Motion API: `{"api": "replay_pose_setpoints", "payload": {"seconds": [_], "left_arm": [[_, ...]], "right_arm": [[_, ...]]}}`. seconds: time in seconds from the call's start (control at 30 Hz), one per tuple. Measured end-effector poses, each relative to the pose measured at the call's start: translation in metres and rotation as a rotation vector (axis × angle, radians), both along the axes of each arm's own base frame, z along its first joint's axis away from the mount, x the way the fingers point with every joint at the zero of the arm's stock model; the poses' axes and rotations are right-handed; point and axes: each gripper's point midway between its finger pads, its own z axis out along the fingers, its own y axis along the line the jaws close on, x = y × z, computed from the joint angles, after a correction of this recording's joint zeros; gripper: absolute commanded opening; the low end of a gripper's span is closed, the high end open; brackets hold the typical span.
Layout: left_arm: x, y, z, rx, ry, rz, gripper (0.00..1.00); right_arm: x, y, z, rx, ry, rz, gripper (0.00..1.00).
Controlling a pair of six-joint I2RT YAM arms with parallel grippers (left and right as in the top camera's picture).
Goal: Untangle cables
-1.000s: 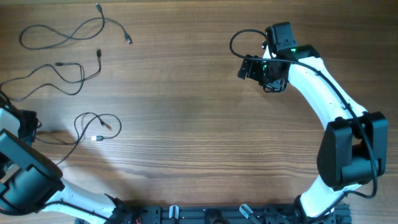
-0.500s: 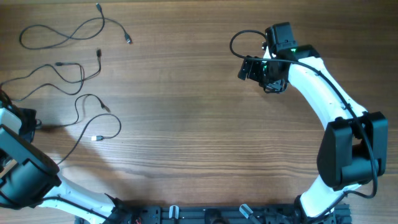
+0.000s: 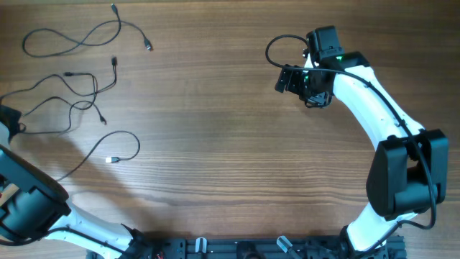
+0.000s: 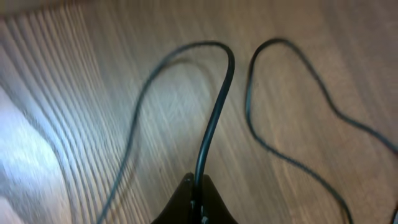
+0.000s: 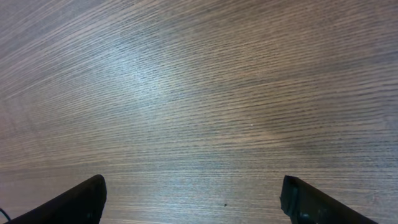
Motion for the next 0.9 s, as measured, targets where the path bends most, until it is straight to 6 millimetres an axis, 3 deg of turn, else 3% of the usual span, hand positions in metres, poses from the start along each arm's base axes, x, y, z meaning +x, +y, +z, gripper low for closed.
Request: {"api": "replay_pose_setpoints", "payload": {"seconds": [0.23, 0.43, 0.63, 0.8, 0.9], "left_arm": [[-0.007, 0.021, 0.022, 0.115, 0.07, 0.023, 0.04], [-0.024, 0.022, 0.019, 0.131, 0.172, 0.029, 0.04], [-0.036, 0.008, 0.005, 0.054, 0.222, 0.035, 0.07], [-0.051, -0.008, -0.019, -0.037, 0.305, 0.036, 0.09], [-0.081, -0.019, -0.039, -0.09, 0.451, 0.093, 0.11]], "right_arm": [[-0.002, -0.001, -0.001, -0.002, 0.008, 0.0, 0.91], [-0.002, -0.001, -0.001, -0.001, 0.009, -0.004, 0.91], [-0.002, 0.0, -0.001, -0.001, 0.008, -0.003, 0.91], [-0.002, 0.0, -0.001, -0.001, 0.008, -0.003, 0.91], [-0.002, 0.0, -0.001, -0.001, 0.009, -0.003, 0.91]]}}
